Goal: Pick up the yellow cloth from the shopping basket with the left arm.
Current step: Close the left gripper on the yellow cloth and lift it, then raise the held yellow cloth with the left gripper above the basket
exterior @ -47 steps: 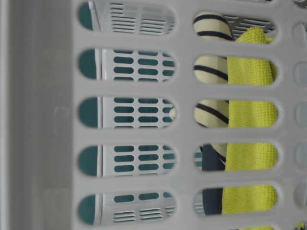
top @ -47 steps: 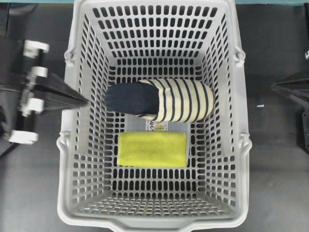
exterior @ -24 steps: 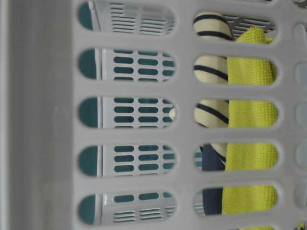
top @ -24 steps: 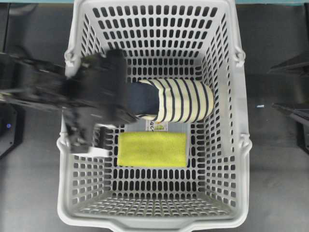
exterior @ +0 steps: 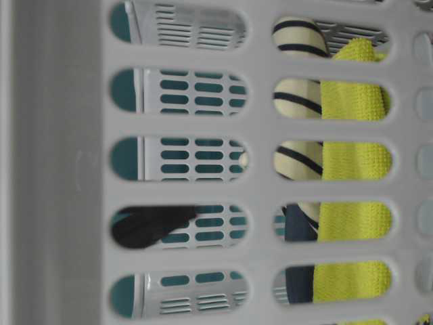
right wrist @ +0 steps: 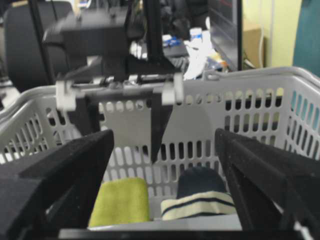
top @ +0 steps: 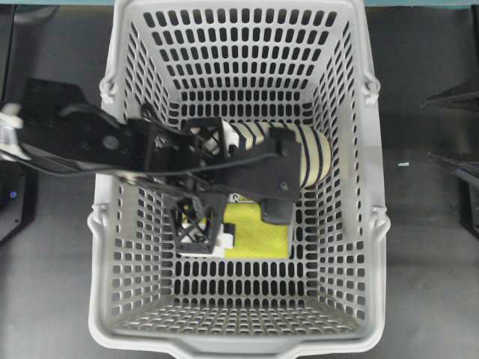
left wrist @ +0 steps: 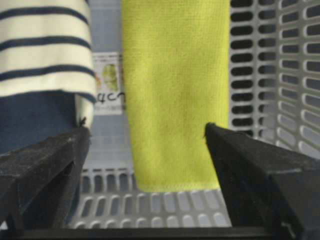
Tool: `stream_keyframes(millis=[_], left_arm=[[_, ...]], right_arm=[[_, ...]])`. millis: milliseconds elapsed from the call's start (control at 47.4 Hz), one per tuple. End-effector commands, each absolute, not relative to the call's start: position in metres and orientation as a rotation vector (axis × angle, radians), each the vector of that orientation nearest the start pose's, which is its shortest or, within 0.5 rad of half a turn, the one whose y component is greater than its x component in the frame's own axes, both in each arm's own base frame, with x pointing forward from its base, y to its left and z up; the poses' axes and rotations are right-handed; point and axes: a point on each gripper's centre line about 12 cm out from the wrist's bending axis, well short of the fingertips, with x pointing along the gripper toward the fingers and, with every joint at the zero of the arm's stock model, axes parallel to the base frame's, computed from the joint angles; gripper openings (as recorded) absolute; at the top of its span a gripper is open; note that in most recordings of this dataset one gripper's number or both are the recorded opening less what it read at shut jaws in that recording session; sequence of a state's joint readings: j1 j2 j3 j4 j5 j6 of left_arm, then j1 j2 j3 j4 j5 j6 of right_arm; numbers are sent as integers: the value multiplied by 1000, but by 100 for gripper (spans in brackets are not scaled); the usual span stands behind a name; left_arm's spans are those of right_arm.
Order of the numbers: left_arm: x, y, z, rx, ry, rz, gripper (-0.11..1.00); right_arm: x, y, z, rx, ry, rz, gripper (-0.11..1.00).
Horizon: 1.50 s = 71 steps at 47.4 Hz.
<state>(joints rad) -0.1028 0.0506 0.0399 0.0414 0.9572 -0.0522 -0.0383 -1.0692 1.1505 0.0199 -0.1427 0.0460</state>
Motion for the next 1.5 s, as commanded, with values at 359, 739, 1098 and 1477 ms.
stream_keyframes(millis=[359, 739, 1098, 1477], left_arm=[[456, -51, 234, -3, 1114, -21, 90], [442, -52, 194, -20, 1168, -9, 89], [432, -52, 191, -11, 1196, -10, 50], [433, -52, 250, -16, 1144, -10, 18]], right_arm=[[182, -9, 312, 63, -103, -50, 78], [182, -9, 311, 68, -100, -50, 78], [181, -9, 307, 68, -86, -50, 77], [179, -11, 308, 68, -94, -59, 77]])
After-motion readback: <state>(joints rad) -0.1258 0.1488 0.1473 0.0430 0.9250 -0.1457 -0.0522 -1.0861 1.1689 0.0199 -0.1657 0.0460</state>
